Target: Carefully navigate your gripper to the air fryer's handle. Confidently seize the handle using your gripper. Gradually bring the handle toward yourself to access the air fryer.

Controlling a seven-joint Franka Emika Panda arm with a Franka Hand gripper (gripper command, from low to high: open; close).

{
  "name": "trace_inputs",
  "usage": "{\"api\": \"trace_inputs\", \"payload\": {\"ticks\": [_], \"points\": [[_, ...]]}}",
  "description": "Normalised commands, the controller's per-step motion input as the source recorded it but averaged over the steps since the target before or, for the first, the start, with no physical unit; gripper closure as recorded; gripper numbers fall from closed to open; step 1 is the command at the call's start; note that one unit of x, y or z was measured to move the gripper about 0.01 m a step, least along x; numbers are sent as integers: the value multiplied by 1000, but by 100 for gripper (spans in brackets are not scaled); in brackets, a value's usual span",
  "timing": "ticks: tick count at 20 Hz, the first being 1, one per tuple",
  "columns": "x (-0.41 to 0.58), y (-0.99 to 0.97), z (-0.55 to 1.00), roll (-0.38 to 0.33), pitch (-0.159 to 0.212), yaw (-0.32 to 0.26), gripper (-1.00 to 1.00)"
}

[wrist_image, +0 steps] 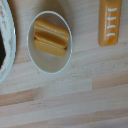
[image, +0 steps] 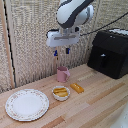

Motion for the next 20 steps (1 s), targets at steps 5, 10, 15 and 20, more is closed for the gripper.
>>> {"api": "trace_inputs", "payload": {"ticks": [5, 10, 15, 20], "points": [[67, -25, -36, -80, -1, -369, -100], [122, -34, -23, -123, -6, -371, -100], [221, -65, 0, -266, -29, -288, -100], [226, -97, -9, -356, -25, -227, -100]]}}
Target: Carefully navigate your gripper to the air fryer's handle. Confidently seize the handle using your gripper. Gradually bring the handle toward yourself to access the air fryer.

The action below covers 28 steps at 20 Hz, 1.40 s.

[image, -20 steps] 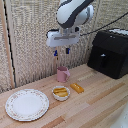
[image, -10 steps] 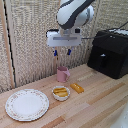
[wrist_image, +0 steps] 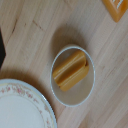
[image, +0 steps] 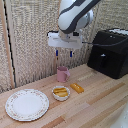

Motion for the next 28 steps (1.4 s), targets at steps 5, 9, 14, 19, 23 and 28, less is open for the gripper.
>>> {"api": "trace_inputs", "payload": {"ticks": [5, 9, 14, 19, 23, 28], "points": [[157, -127, -74, -375, -15, -199, -100], [71, -172, -140, -362, -29, -197, -100], [3, -365, -205, -325, -76, -145, -100], [11, -535, -163, -312, -96, -80, -100], [-4, -629, -64, -270, -82, -5, -100], [0, -663, 0, -209, -31, 41, -100]]}}
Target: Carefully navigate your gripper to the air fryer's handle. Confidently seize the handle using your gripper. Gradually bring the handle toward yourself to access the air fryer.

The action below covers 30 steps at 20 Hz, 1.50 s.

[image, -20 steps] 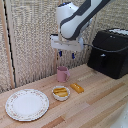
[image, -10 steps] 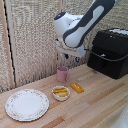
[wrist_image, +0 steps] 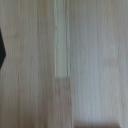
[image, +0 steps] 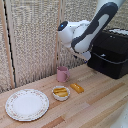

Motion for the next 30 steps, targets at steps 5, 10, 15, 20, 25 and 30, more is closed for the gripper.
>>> {"api": "trace_inputs", "payload": {"ticks": [5, 10, 15, 20, 25, 30], "points": [[-23, -639, -19, -139, -1, 109, -100], [-69, -621, -66, -101, 0, 57, -100], [-55, -639, -46, -67, 11, 12, -100], [-29, -663, -37, -18, 17, 128, -100], [0, -630, -61, -3, 13, 191, -100], [-90, -590, -4, -16, 72, 176, -100]]}}
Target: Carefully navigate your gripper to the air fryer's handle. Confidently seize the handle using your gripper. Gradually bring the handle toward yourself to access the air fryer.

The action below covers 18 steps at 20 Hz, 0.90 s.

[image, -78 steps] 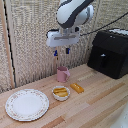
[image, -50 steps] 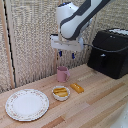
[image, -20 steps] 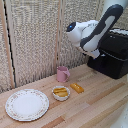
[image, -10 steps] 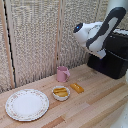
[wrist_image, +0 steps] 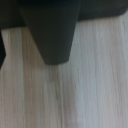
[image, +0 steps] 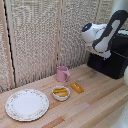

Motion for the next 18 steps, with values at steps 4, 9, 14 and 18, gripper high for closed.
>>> {"api": "trace_inputs", "payload": {"ticks": [4, 9, 14, 18], "points": [[-29, -526, -46, -28, 28, 178, -100], [227, -262, -153, -18, 39, 208, 100], [358, -269, -122, 1, 12, 148, 100], [44, 0, 0, 0, 3, -4, 100]]}}
